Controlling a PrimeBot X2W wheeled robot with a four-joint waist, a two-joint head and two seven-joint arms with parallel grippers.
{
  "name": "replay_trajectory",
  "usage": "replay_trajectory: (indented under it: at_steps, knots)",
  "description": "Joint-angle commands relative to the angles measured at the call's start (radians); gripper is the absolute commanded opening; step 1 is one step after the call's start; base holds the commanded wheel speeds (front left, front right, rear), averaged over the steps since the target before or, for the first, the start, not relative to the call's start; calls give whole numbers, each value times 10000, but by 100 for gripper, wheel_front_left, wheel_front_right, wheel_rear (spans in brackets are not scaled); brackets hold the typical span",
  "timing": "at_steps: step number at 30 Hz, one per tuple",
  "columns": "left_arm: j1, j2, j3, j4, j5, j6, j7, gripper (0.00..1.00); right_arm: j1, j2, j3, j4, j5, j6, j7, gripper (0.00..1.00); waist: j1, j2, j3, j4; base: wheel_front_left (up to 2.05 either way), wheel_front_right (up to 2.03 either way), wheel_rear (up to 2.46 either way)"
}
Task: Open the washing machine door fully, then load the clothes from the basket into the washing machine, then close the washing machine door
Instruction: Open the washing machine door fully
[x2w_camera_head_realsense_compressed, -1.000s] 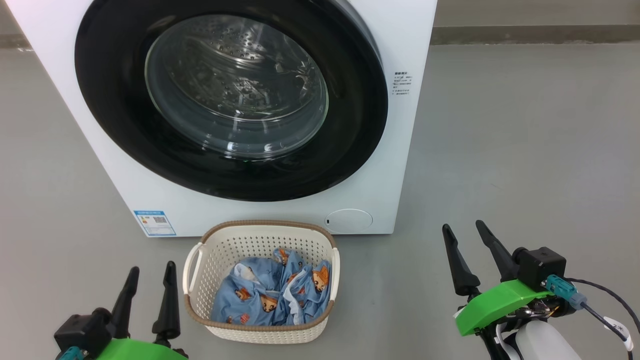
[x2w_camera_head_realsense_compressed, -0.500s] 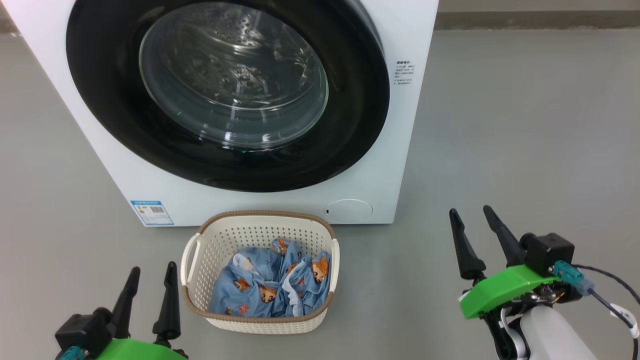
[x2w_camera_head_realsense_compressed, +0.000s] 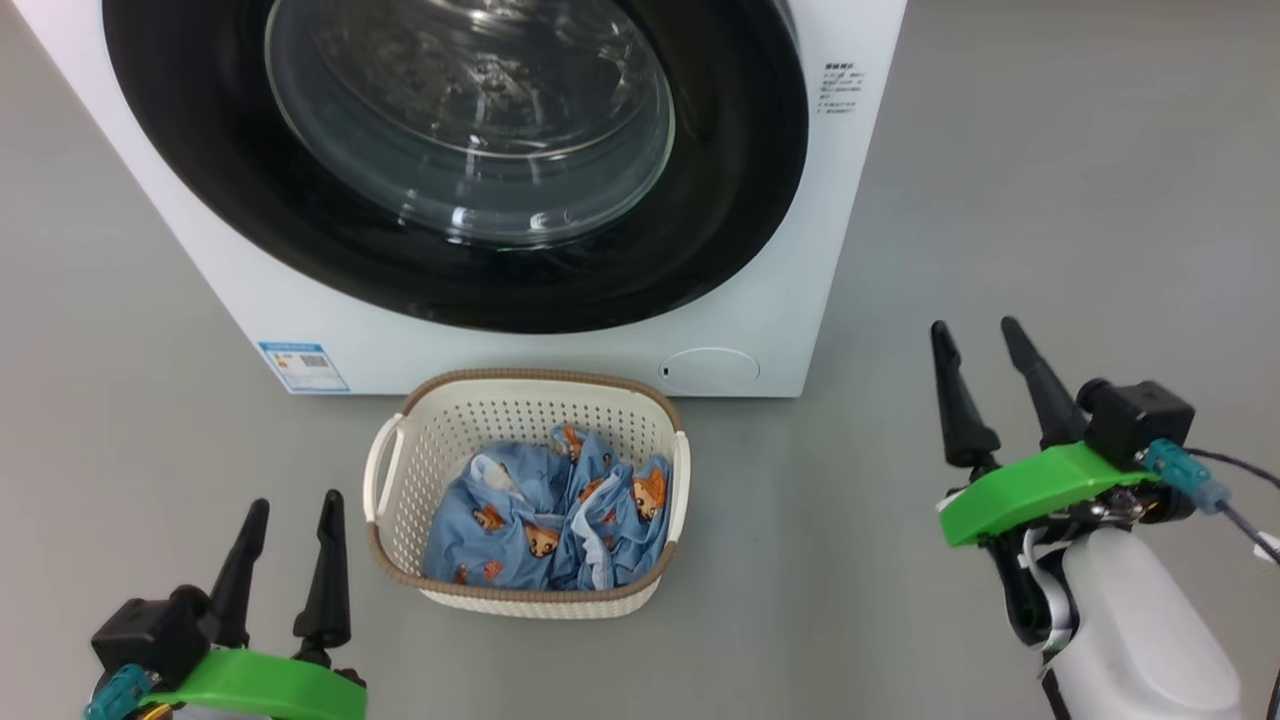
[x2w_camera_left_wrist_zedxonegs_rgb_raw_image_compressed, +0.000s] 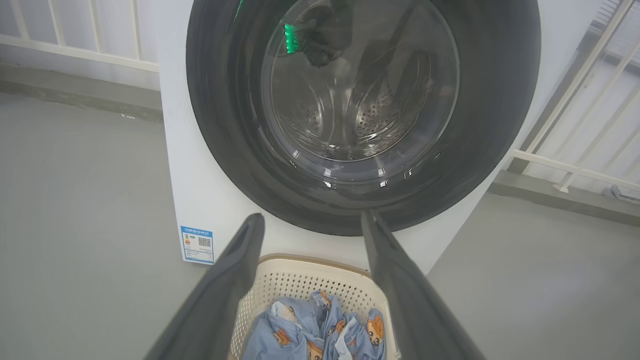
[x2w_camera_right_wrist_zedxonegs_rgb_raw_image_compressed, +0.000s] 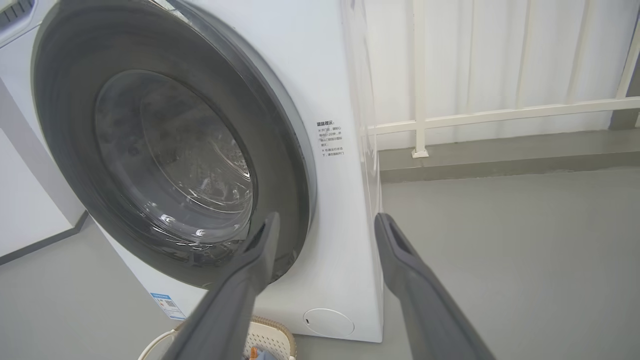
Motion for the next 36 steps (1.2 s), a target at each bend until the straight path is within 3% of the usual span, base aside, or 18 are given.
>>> replay_trajectory:
  at_steps: [1, 2, 3, 5, 6, 18, 28, 36]
  knots:
    - [-463, 276, 289, -267, -126, -30, -106, 100, -388, 1, 114, -227, -67, 58, -122, 73, 0, -1, 193, 111, 0, 0, 0]
    - [-494, 313, 266, -289, -157, -30, -106, 100, -473, 1, 59, -244, -52, 58, -122, 46, 0, -1, 260, 138, 0, 0, 0]
    - [-524, 352, 245, -306, -185, -30, -106, 100, -558, 1, 1, -265, -47, 58, -122, 37, 0, -1, 323, 164, 0, 0, 0]
    - [-584, 423, 198, -341, -245, -31, -106, 100, -729, 1, -130, -336, -32, 58, -122, 6, 0, -1, 435, 214, 0, 0, 0]
    - [-609, 451, 178, -356, -263, -31, -106, 100, -812, 1, -198, -376, -15, 58, -122, 0, 0, -1, 489, 239, 0, 0, 0]
    - [-933, 783, 13, -533, -443, -32, -106, 100, -2246, -107, -668, -417, 1226, 58, -121, 0, 0, -1, 1094, 430, 0, 0, 0]
    - [-1339, 1095, -274, -838, -806, -32, -106, 100, -4258, -804, -606, -170, 3622, 58, 458, 0, 0, -1, 1867, 690, 0, 0, 0]
    - [-1524, 1263, -343, -1087, -1041, -32, -106, 100, -5333, -1220, -659, 170, 5809, 58, 1838, 0, 0, -1, 2309, 840, 0, 0, 0]
